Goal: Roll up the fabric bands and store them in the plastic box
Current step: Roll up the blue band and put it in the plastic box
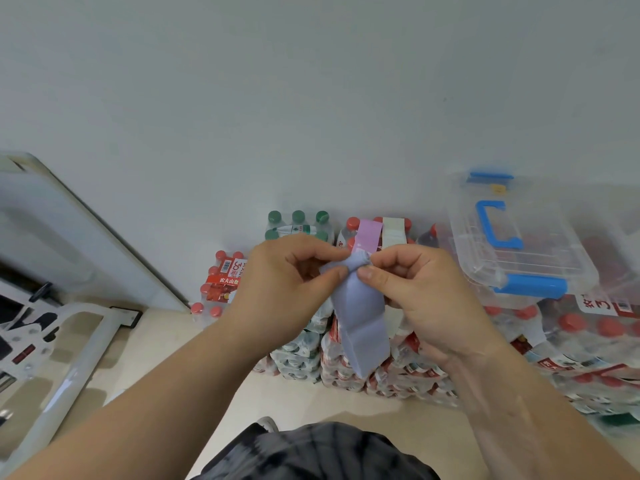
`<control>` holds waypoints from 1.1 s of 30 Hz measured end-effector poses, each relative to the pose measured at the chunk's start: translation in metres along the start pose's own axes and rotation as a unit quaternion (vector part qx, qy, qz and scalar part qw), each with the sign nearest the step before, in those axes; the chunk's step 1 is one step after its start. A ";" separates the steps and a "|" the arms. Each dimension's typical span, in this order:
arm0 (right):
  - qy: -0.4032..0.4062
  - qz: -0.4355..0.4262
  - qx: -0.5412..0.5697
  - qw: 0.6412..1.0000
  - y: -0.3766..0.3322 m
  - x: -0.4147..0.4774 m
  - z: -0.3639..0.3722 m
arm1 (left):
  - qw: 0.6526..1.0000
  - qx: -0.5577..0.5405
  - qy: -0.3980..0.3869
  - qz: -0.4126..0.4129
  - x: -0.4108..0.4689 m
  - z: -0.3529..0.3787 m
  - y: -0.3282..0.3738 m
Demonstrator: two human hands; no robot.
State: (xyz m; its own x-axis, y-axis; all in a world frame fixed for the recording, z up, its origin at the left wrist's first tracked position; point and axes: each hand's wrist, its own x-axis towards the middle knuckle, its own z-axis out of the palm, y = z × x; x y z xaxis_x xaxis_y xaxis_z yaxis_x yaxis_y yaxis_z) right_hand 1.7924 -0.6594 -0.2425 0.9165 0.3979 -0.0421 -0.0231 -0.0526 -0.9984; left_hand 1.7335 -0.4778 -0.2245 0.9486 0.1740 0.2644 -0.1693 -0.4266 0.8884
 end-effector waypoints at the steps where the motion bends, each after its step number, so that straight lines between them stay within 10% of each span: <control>1: -0.005 0.006 0.017 1.000 -0.001 -0.001 -0.002 | 0.999 0.040 0.013 0.035 0.000 0.002 0.003; 9: 0.024 -0.015 0.027 0.999 -0.008 -0.005 -0.002 | 0.989 0.090 0.030 0.117 0.000 0.013 0.009; 14: 0.031 -0.026 0.025 0.999 -0.011 -0.007 -0.003 | 0.984 -0.167 -0.025 -0.063 -0.003 0.012 0.007; 33: 0.016 -0.080 -0.002 0.997 0.002 -0.006 -0.005 | 0.960 -0.228 0.026 -0.161 0.001 0.017 0.009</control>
State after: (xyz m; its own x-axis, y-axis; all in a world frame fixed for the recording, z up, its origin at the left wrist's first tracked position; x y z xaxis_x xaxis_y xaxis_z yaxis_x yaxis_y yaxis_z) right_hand 1.7886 -0.6661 -0.2446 0.9207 0.3719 0.1187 0.1254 0.0062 -0.9921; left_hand 1.7375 -0.4967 -0.2221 0.9586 0.2811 -0.0446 0.0206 0.0878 0.9959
